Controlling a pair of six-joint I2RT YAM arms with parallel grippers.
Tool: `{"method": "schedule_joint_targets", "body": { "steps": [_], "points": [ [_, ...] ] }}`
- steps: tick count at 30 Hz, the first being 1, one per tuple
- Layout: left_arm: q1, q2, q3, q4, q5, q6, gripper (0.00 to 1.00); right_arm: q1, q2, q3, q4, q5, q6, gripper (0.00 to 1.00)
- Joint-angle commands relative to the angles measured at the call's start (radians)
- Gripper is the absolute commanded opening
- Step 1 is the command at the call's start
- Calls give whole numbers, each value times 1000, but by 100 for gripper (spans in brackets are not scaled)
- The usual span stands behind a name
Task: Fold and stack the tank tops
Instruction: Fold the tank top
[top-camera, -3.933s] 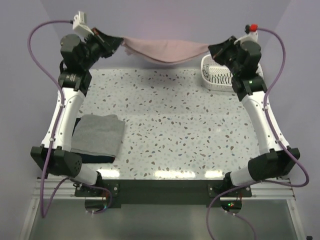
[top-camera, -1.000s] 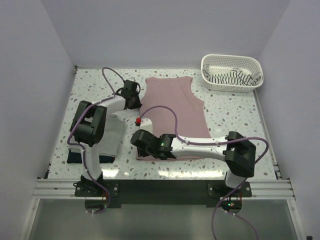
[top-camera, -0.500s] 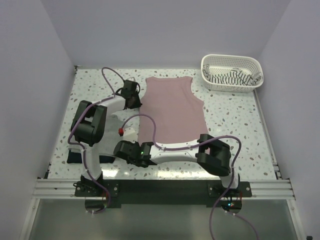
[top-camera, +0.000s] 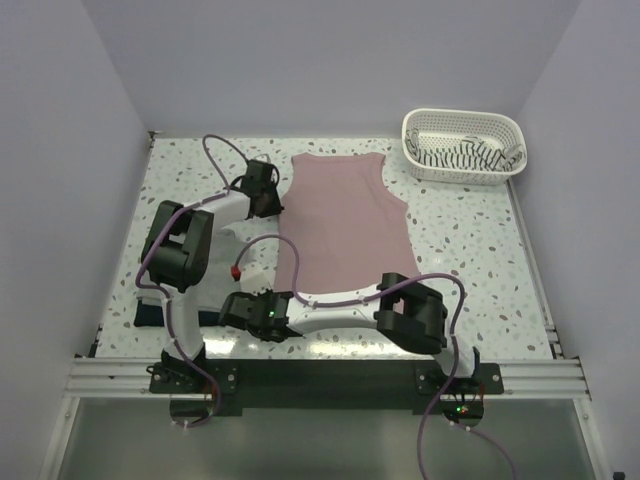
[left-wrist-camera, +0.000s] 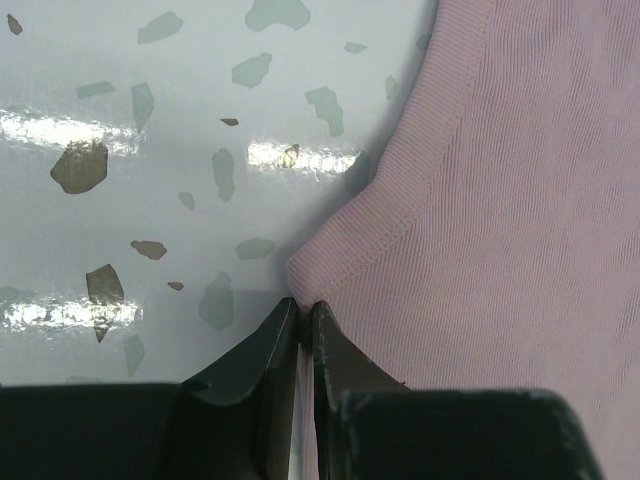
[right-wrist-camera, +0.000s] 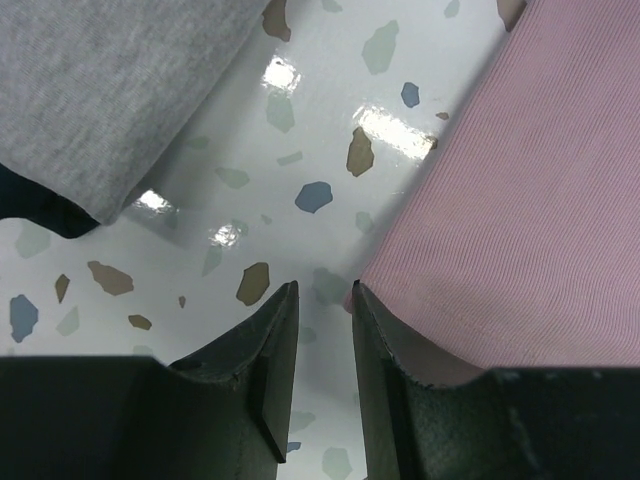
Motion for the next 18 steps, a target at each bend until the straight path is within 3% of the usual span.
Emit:
{"method": "schedule_joint_targets", "body": {
  "steps": [1, 18],
  "points": [
    [15, 13, 4, 30, 3, 16, 15, 14, 24, 59, -66, 72, 12, 32],
    [20, 14, -6, 30, 6, 11, 14, 42, 64, 110, -133, 149, 10, 33]
  ]
}}
